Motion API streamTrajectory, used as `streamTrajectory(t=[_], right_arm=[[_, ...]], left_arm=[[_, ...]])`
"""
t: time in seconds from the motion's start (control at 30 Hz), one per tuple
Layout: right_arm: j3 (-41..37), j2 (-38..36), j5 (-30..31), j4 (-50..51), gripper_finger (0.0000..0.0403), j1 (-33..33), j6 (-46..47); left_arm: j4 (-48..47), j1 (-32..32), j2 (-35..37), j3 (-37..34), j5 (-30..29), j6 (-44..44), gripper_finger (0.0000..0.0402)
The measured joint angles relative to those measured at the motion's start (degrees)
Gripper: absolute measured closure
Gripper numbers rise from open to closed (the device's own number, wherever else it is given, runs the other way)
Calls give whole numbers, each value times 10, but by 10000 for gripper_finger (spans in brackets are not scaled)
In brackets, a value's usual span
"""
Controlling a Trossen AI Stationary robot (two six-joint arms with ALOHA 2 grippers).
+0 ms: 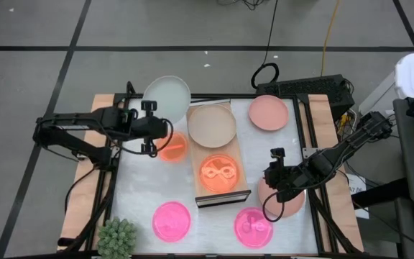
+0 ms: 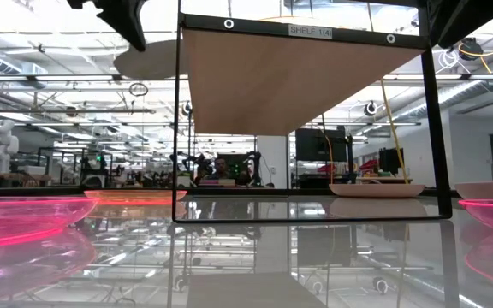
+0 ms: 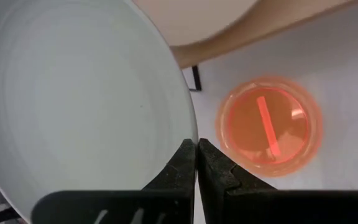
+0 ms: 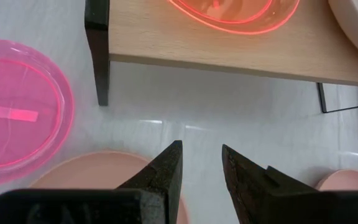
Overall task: Place and stack plates onto a shelf
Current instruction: Stack the gray plate on the brown plate on the shelf
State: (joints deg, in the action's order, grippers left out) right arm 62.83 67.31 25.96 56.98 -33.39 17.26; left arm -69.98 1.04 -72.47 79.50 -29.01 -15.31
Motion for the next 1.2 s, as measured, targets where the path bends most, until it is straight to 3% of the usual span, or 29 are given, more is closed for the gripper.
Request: streamTrajectory(t=[0.2,0.5,0.63,0.83,1.2], right_arm=[[0,0,0,-10,307,0,-1],[0,0,0,-14,307,0,-2],[0,0,-1,-14,307,0,-2],[0,0,-2,-14,307,0,0],[0,0,-5,-14,307,0,0]], left_arm=[[67,10,-9,5,35,-84,398],[191,9,-60,5,38,-188,398],[233,5,-89,5,71,-228,398],[281,-10,-130,5,103,-249,398],[286,-18,-177,5,116,-228,390]])
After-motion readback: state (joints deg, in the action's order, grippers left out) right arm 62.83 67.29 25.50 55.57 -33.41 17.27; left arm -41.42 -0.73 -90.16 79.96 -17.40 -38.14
